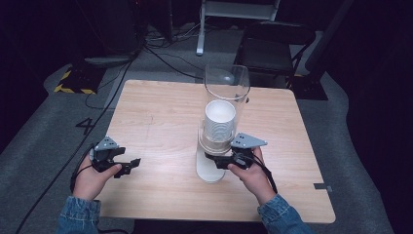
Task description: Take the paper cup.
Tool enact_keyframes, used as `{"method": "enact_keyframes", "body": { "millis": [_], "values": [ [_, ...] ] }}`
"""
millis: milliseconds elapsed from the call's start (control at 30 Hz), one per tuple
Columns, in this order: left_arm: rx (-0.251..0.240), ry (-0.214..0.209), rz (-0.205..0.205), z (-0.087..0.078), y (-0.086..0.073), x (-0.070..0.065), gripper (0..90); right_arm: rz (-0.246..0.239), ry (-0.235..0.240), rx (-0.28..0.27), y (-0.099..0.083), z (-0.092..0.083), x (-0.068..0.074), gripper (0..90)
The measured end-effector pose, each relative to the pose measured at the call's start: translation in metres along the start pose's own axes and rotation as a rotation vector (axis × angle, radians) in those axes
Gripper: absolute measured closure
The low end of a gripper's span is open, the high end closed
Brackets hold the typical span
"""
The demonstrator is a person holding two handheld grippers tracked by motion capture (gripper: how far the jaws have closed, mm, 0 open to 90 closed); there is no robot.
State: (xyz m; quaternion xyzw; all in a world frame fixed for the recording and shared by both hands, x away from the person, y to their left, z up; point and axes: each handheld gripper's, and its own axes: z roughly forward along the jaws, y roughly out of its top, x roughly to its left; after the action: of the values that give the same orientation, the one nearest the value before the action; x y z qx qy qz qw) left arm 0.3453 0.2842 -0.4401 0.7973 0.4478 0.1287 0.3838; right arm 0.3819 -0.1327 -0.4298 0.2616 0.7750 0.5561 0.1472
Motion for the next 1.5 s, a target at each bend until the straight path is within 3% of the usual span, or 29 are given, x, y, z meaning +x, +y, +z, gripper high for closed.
{"method": "enact_keyframes", "body": {
  "millis": [1500],
  "values": [
    [0.000, 0.001, -0.003, 0.000, 0.000, 0.000, 22.1, 0.024, -0.006, -0.001, -0.011, 0.000, 0.002, 33.6]
  ]
}}
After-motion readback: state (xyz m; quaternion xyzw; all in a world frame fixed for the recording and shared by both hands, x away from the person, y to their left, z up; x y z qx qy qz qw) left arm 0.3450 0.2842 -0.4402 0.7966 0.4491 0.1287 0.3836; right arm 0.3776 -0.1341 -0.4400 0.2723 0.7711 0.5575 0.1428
